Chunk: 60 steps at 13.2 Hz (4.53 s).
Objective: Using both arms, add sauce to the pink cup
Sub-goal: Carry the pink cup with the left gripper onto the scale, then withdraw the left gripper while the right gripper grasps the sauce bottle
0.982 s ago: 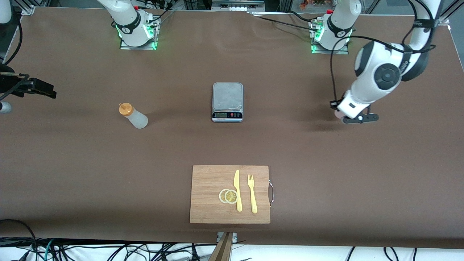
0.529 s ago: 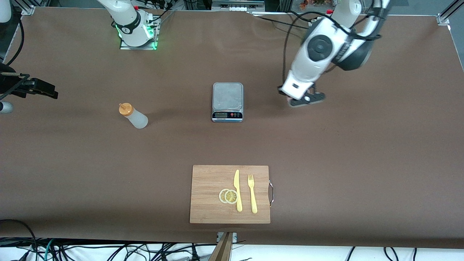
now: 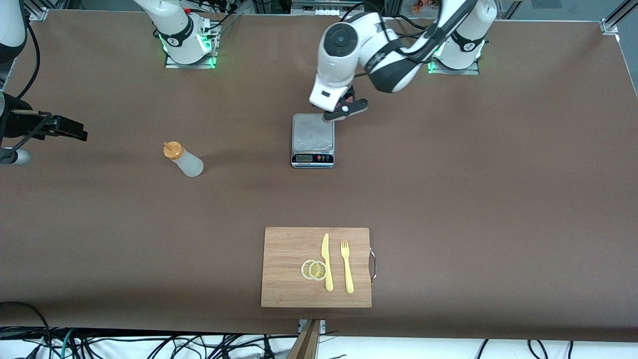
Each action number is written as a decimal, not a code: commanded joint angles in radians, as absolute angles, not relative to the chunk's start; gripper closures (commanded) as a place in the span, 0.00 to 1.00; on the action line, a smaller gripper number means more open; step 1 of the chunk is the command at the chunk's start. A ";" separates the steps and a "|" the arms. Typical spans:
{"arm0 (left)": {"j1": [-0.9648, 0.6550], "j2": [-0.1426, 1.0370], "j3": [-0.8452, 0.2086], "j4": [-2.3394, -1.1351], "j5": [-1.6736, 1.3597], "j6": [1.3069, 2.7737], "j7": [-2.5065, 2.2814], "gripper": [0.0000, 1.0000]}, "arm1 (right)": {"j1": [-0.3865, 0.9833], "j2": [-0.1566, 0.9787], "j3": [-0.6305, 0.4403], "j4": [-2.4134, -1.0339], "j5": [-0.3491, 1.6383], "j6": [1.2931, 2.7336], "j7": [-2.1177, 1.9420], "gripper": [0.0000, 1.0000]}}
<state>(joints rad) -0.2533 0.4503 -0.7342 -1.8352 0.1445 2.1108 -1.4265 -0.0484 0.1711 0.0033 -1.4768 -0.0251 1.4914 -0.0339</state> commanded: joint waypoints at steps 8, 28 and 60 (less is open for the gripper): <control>-0.568 0.701 -0.469 -1.503 0.253 2.077 -1.565 1.00 | -0.051 0.173 0.006 -1.463 -0.012 1.474 -0.035 0.00; -0.370 0.461 -0.474 -1.503 0.201 1.792 -1.168 0.00 | -0.209 0.366 -0.008 -1.496 0.185 1.491 -1.207 0.00; 0.026 -0.074 0.112 -1.643 -0.025 1.539 0.123 0.00 | -0.371 0.655 0.005 -1.922 0.956 1.531 -2.562 0.00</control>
<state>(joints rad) 0.0514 -0.0709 0.0812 -1.6717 0.0046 1.5589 0.0737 -0.3847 0.6756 -0.0015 -1.8837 0.9179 1.5331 -2.5299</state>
